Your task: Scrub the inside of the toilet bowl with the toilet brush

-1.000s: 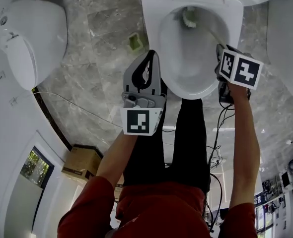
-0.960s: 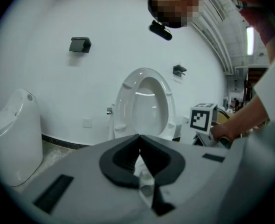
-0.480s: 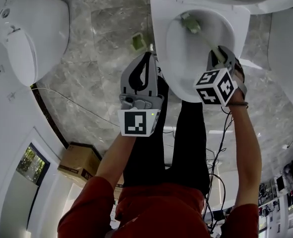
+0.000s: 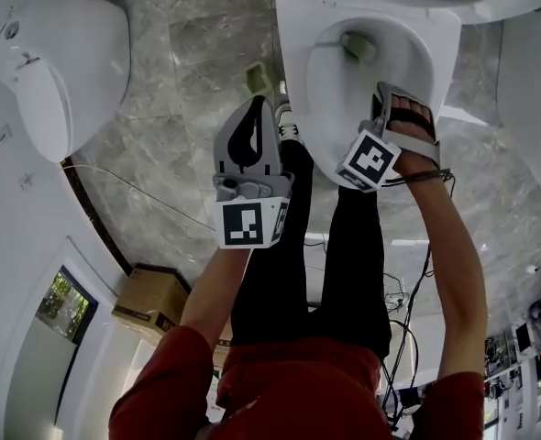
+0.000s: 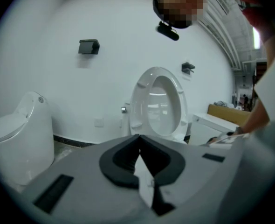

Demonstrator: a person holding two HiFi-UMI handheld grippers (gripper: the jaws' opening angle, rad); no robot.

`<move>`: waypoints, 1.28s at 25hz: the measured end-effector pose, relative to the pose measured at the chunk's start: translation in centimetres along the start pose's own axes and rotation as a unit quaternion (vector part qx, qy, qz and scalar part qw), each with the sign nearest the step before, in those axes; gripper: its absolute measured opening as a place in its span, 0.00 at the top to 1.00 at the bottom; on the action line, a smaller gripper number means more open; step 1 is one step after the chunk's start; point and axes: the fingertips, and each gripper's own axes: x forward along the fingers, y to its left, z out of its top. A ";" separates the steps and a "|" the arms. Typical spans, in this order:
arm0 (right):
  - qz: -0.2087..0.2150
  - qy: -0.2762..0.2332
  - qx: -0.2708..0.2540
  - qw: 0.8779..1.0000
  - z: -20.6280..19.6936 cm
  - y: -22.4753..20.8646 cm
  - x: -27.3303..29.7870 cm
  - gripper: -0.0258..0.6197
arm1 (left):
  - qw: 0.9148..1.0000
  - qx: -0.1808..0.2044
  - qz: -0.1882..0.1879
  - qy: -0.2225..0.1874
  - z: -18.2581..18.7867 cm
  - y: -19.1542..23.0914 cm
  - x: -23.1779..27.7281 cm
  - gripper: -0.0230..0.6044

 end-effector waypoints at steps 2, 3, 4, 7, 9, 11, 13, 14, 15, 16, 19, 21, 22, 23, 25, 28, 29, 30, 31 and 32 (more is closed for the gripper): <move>-0.005 -0.023 0.022 0.999 0.2 0.0 -3.1 0.80 | 1.000 -0.002 0.001 0.002 -0.2 -0.1 -0.1 0.96; 0.000 -0.030 0.048 0.998 0.2 0.0 -4.2 0.80 | 1.000 -0.003 0.001 0.002 -0.3 -0.2 -0.1 0.96; 0.011 -0.032 0.089 0.995 0.2 0.1 -4.5 0.80 | 1.000 -0.003 -0.001 0.003 -0.4 -0.3 -0.1 0.96; 0.055 -0.002 0.233 0.971 -1.0 0.1 -0.9 0.80 | 1.000 0.001 -0.006 0.004 -0.5 -0.9 0.0 0.96; 0.071 0.022 0.252 0.965 -2.3 0.3 2.2 0.80 | 1.000 0.004 -0.011 0.004 -0.3 -1.4 0.0 0.96; 0.078 0.029 0.265 0.961 -3.6 0.3 3.8 0.80 | 1.000 0.008 -0.018 0.002 0.0 -1.9 0.2 0.96; 0.092 0.029 0.334 0.938 -5.2 -0.6 3.7 0.80 | 1.000 0.014 -0.023 -0.001 0.4 -2.3 0.5 0.96; 0.096 0.029 0.372 0.923 -6.3 -1.1 3.1 0.80 | 1.000 0.016 -0.023 -0.002 0.6 -2.5 0.5 0.96; 0.096 0.027 0.404 0.909 -7.5 -1.5 2.2 0.80 | 1.000 0.017 -0.023 -0.003 0.8 -2.8 0.5 0.96; 0.095 0.025 0.432 0.897 -8.8 -1.7 1.0 0.80 | 1.000 0.017 -0.023 -0.005 1.1 -3.0 0.4 0.96; 0.086 0.018 0.496 0.864 -11.9 -2.1 -3.1 0.80 | 1.000 0.017 -0.019 -0.011 2.7 -3.8 -0.2 0.96; 0.076 0.008 0.522 0.849 -13.0 -2.6 -6.1 0.80 | 1.000 0.017 -0.011 -0.016 4.4 -4.3 -0.9 0.96; 0.072 0.001 0.533 0.843 -13.4 -2.9 -7.6 0.80 | 1.000 0.018 -0.008 -0.021 5.5 -4.6 -1.3 0.96; 0.070 -0.006 0.544 0.836 -13.8 -3.3 -9.2 0.80 | 0.999 0.019 -0.005 -0.027 6.7 -5.0 -1.8 0.96; 0.071 -0.025 0.567 0.820 -14.5 -4.2 -12.7 0.80 | 0.999 0.022 0.004 -0.039 9.4 -5.7 -3.0 0.96; 0.065 -0.067 0.593 0.800 -14.9 -6.0 -18.5 0.80 | 0.998 0.022 0.022 -0.057 13.6 -7.0 -5.3 0.96; 0.060 -0.083 0.596 0.796 -14.9 -6.7 -20.7 0.80 | 0.997 0.020 0.028 -0.063 15.1 -7.5 -6.4 0.96; 0.057 -0.100 0.598 0.793 -14.9 -7.2 -23.0 0.80 | 0.997 0.018 0.035 -0.066 16.4 -8.1 -7.6 0.96; 0.057 -0.116 0.600 0.790 -14.7 -7.6 -25.2 0.80 | 0.997 0.015 0.041 -0.068 17.7 -8.6 -8.9 0.96; 0.058 -0.133 0.601 0.786 -14.6 -8.0 -27.4 0.80 | 0.996 0.011 0.048 -0.071 19.1 -9.1 -10.3 0.96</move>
